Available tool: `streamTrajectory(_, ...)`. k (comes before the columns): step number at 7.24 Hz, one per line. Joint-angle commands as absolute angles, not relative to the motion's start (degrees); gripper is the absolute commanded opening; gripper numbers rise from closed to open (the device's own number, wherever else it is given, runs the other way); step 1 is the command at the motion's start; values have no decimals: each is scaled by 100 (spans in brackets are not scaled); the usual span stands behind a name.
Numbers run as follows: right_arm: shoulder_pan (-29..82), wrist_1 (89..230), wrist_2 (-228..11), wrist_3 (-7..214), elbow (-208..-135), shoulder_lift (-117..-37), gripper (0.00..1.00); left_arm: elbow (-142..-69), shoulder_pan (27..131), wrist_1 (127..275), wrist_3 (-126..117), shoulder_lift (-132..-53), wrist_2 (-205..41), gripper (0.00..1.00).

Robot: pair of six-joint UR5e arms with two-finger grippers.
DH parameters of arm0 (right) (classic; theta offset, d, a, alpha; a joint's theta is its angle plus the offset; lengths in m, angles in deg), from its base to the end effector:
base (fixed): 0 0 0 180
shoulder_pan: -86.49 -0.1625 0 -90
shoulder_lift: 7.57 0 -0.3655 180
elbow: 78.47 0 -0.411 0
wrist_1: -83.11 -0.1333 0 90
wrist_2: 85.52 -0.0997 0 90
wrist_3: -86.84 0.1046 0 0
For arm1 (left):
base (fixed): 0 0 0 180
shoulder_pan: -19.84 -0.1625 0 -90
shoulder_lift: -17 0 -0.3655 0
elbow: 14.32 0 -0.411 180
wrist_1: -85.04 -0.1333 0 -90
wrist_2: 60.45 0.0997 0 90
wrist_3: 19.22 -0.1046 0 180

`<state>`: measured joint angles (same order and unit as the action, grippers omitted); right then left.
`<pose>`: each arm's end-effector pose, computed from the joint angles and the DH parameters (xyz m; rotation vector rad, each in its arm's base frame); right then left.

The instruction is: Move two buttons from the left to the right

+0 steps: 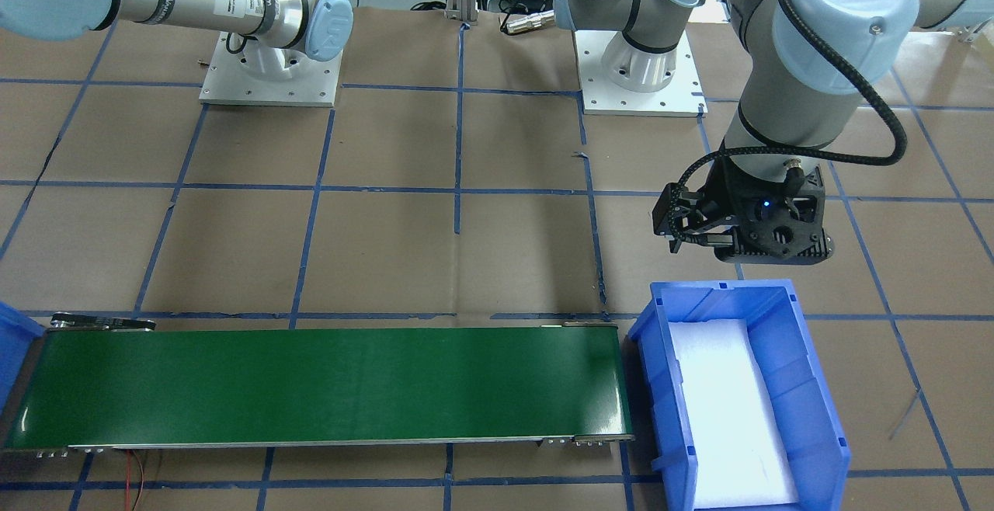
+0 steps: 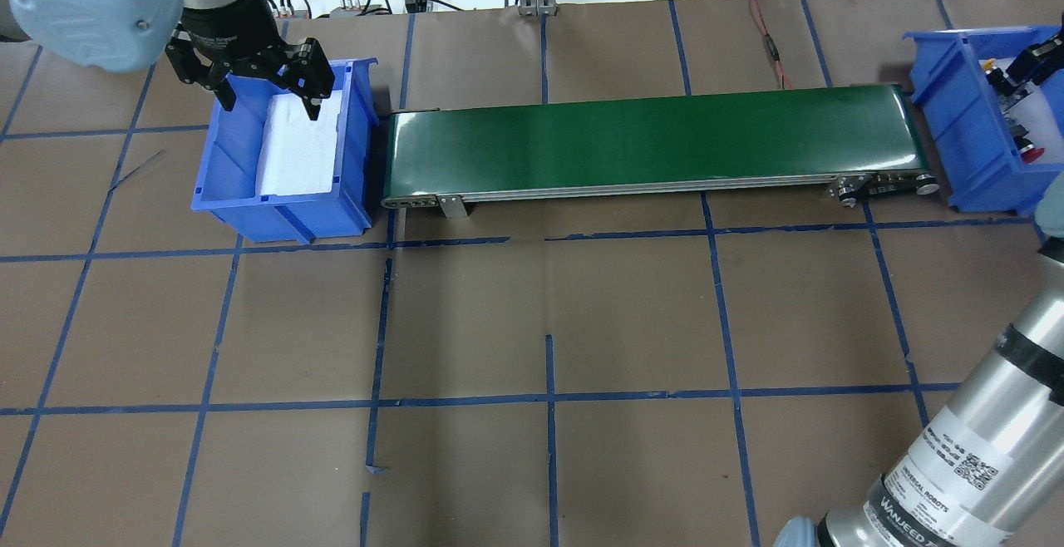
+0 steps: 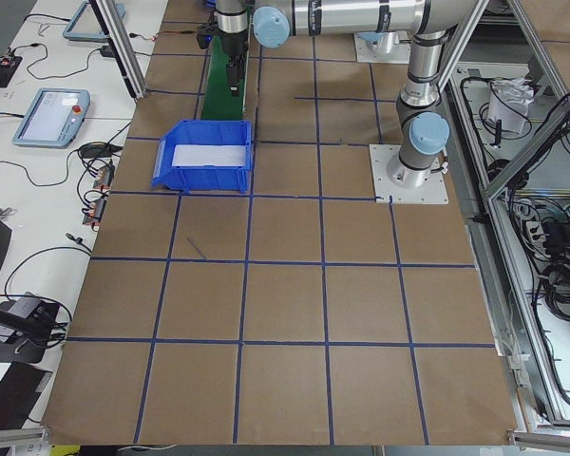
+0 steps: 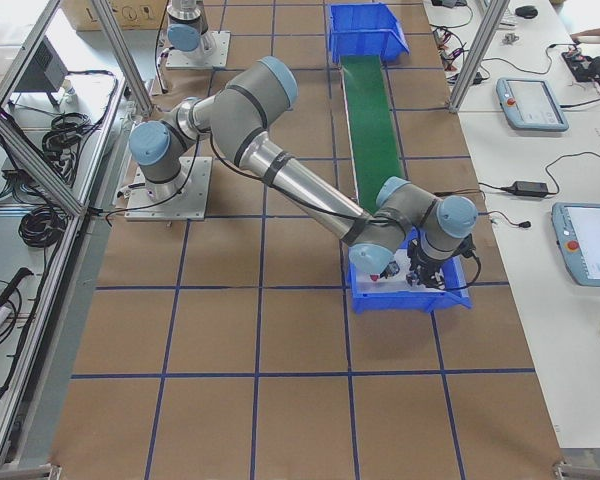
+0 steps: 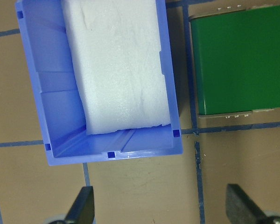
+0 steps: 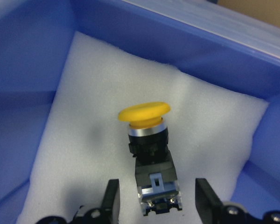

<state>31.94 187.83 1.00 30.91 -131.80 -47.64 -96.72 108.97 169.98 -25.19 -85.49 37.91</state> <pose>-0.3398 -0.7181 0.2017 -0.5551 3.0661 -0.0955 -0.1091 -0.5903 0.3811 0.1330 2.9928 0.0086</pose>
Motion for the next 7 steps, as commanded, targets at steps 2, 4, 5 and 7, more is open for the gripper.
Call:
streamTrajectory(2, 3199, 18727, 61, 3094, -13112, -4896, 64, -9685, 10905, 16995, -2510, -8601, 3764, 100)
streamTrajectory(4, 3156, 18683, -18, 3103, -13050, -5229, 64, -9685, 10896, 16995, -2510, -8583, 3737, 100)
streamTrajectory(5, 3103, 18604, -148, 3094, -13067, -5466, 64, -9685, 10905, 16986, -2510, -8610, 3720, 100)
streamTrajectory(7, 2220, 18489, -194, 3190, -13138, -5819, 64, -9667, 10878, 16942, -2537, -8610, 3728, 100)
